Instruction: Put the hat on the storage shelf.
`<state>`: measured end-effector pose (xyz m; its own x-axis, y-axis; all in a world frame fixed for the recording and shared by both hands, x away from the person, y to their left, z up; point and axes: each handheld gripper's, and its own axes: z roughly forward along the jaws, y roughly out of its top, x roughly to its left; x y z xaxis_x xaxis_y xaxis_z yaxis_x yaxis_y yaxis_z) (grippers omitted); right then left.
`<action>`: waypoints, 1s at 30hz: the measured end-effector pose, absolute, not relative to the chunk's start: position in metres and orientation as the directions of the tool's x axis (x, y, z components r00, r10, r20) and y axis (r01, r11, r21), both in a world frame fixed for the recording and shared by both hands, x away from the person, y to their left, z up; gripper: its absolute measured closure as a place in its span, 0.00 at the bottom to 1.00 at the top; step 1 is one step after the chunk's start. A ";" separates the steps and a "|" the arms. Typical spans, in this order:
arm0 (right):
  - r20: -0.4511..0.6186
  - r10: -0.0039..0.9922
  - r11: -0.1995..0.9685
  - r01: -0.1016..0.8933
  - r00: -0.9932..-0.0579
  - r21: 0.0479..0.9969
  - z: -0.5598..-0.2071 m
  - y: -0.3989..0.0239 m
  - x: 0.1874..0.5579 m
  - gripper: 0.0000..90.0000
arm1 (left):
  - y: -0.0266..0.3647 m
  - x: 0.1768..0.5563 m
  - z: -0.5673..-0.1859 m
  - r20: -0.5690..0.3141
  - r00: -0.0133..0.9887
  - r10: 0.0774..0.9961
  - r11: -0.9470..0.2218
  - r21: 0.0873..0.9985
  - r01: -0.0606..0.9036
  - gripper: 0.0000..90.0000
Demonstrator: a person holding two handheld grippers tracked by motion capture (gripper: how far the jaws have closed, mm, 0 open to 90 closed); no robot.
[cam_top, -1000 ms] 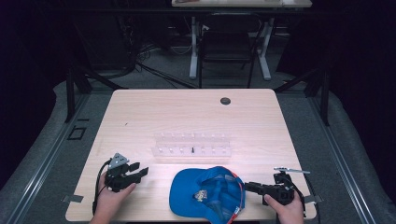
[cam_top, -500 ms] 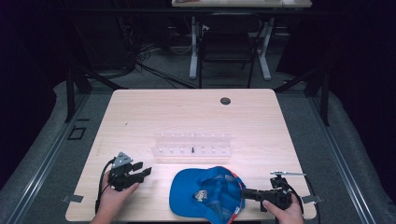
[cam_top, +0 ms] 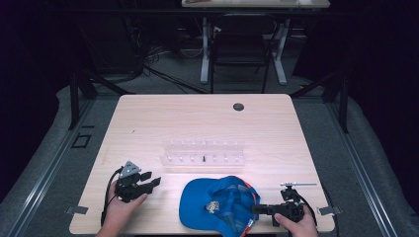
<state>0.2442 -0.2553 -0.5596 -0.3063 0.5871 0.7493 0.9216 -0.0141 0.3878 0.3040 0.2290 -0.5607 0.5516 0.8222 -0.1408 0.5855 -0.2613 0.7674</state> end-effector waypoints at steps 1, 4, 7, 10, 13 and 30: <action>0.759 0.576 -0.020 0.922 -0.305 0.386 -0.559 -0.256 0.244 0.75 | 0.229 0.304 -0.561 -0.140 0.552 0.822 -0.262 0.768 0.585 0.58; 0.780 0.549 -0.041 0.922 -0.302 0.385 -0.558 -0.257 0.244 0.76 | 0.229 0.304 -0.561 -0.140 0.550 0.823 -0.257 0.771 0.582 0.58; 0.789 0.535 -0.053 0.920 -0.302 0.388 -0.557 -0.257 0.245 0.78 | 0.230 0.303 -0.561 -0.137 0.550 0.824 -0.263 0.767 0.585 0.58; 0.788 0.534 -0.048 0.919 -0.307 0.390 -0.556 -0.257 0.246 0.78 | 0.230 0.303 -0.561 -0.138 0.547 0.826 -0.257 0.771 0.583 0.58; 0.789 0.535 -0.054 0.921 -0.300 0.387 -0.556 -0.256 0.246 0.82 | 0.231 0.302 -0.561 -0.137 0.546 0.826 -0.259 0.768 0.585 0.58; 0.783 0.569 -0.053 0.940 -0.249 0.338 -0.545 -0.255 0.251 0.86 | 0.234 0.301 -0.562 -0.130 0.534 0.836 -0.252 0.773 0.583 0.58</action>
